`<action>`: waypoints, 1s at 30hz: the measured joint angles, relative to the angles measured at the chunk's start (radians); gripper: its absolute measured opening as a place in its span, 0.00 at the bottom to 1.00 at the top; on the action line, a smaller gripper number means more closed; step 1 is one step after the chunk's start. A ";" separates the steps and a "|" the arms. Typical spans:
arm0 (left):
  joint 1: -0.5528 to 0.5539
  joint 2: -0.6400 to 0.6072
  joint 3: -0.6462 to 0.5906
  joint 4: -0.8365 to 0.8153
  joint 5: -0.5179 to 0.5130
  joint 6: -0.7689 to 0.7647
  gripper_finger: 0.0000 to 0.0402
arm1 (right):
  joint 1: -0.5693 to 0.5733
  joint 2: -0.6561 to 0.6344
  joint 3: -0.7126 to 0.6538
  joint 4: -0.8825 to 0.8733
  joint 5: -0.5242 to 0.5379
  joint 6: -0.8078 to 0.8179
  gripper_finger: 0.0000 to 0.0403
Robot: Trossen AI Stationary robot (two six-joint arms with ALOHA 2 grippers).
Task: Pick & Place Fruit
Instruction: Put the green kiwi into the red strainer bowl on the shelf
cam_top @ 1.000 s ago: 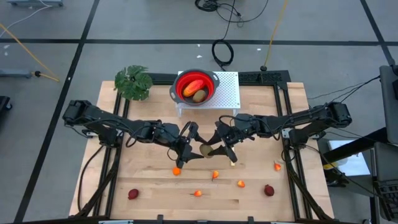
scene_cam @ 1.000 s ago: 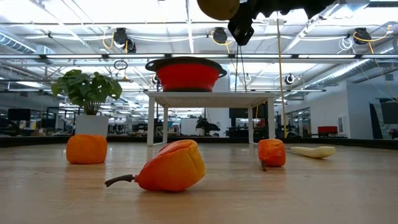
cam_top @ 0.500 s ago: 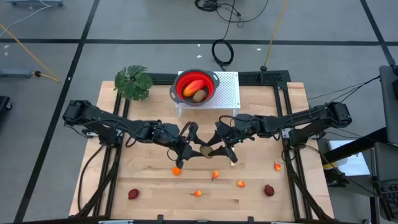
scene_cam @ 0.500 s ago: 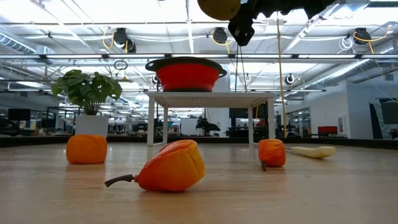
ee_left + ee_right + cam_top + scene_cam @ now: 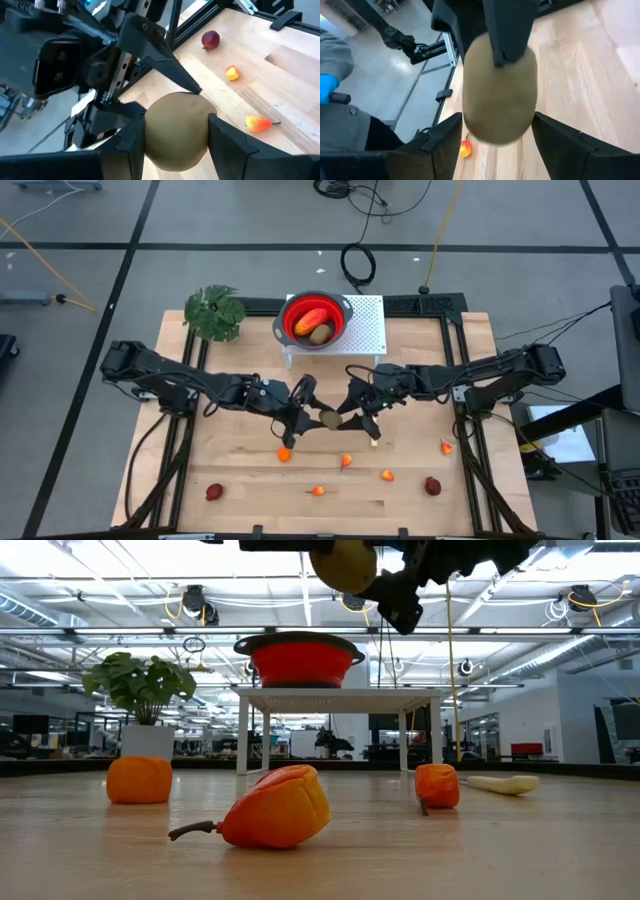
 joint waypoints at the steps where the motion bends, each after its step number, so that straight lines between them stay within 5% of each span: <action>1: -0.001 -0.003 0.000 -0.008 -0.001 -0.002 0.42 | 0.000 0.000 0.000 -0.006 -0.002 0.008 0.57; 16: 0.016 -0.097 0.003 -0.079 -0.274 0.005 0.45 | 0.001 0.000 -0.001 -0.224 -0.060 0.009 0.55; 30: 0.085 -0.161 0.000 -0.056 -0.577 -0.004 0.45 | 0.001 0.000 -0.001 -0.298 -0.050 -0.174 0.22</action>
